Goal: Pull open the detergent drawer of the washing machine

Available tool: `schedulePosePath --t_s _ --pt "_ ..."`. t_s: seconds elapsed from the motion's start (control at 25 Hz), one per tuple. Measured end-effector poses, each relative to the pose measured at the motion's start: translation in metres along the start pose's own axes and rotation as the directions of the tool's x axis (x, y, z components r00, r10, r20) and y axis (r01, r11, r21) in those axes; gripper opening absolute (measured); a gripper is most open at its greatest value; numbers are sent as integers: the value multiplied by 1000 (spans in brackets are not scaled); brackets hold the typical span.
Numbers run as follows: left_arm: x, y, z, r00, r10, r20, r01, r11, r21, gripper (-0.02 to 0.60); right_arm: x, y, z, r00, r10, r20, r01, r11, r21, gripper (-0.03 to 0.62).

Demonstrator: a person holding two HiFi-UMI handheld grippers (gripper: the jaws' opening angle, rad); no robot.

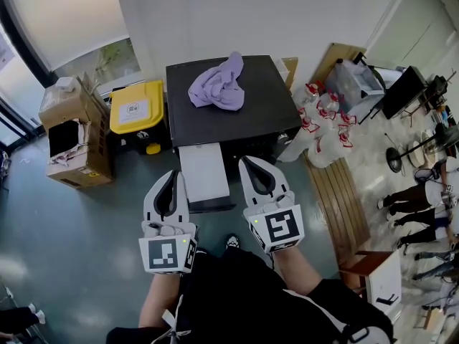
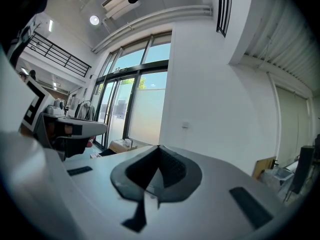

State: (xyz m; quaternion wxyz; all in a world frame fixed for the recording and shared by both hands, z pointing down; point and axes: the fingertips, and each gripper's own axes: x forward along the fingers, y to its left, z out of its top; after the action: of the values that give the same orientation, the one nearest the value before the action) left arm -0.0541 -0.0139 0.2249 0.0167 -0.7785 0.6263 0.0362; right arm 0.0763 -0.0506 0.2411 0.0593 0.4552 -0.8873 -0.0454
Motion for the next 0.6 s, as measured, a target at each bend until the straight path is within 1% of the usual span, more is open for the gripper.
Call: schedulePosePath --t_s 0.6 --pt "3 -7 -3 1000 -9 -8 9 1000 -5 21 -2 -5 -5 1000 8 -10 -8 1000 4 6"
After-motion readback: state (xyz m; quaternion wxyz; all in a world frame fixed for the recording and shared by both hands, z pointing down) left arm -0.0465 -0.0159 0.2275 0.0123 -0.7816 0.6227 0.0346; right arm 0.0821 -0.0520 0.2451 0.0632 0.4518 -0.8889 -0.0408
